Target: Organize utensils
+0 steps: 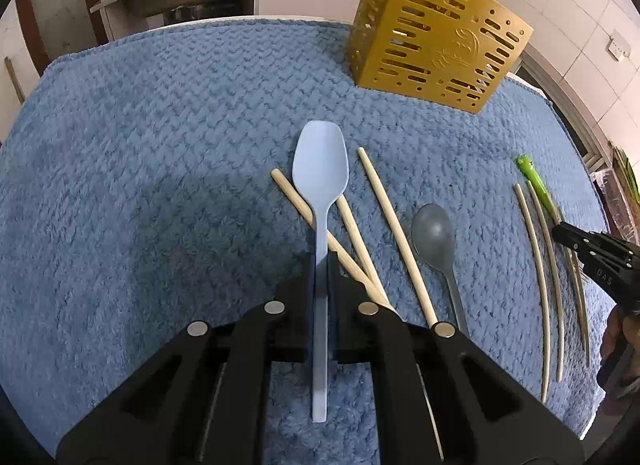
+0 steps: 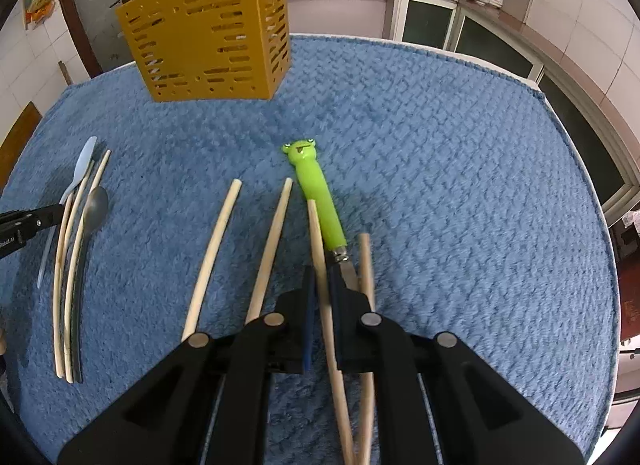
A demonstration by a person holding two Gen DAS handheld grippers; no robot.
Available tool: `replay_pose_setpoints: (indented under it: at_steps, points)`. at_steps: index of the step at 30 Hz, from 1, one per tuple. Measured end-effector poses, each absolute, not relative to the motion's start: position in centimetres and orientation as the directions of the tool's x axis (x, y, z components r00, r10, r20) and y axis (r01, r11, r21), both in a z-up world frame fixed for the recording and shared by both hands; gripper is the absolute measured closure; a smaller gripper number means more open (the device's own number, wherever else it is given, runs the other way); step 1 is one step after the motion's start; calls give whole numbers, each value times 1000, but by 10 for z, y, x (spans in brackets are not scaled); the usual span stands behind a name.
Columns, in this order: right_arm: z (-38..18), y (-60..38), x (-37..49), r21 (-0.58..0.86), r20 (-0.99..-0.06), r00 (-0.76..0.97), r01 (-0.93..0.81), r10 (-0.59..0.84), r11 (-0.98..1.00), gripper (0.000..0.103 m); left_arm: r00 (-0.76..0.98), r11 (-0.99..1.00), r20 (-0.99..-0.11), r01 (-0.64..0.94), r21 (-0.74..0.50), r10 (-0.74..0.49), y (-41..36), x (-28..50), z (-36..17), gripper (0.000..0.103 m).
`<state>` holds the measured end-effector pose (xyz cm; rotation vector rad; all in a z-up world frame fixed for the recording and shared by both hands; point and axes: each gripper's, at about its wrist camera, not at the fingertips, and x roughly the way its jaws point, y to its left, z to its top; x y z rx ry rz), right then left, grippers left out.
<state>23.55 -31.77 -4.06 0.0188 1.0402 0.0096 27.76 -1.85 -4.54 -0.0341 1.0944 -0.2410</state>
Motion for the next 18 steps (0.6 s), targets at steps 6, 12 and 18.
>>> replay_pose_setpoints:
  at_steps: [6,12,18]
  points:
    - [-37,-320,239,30,-869,495,10,21,999,95,414,974,-885,163,-158,-213,-17,288,-45,86]
    - [-40,-322,245,47,-879,476,18,32,999,94,407,977,-892,165,-139,-195,-25,305,-43,65]
    - [-41,-325,247,54,-884,466,16,40,998,94,406,981,-900,169,-95,-157,-36,318,-43,64]
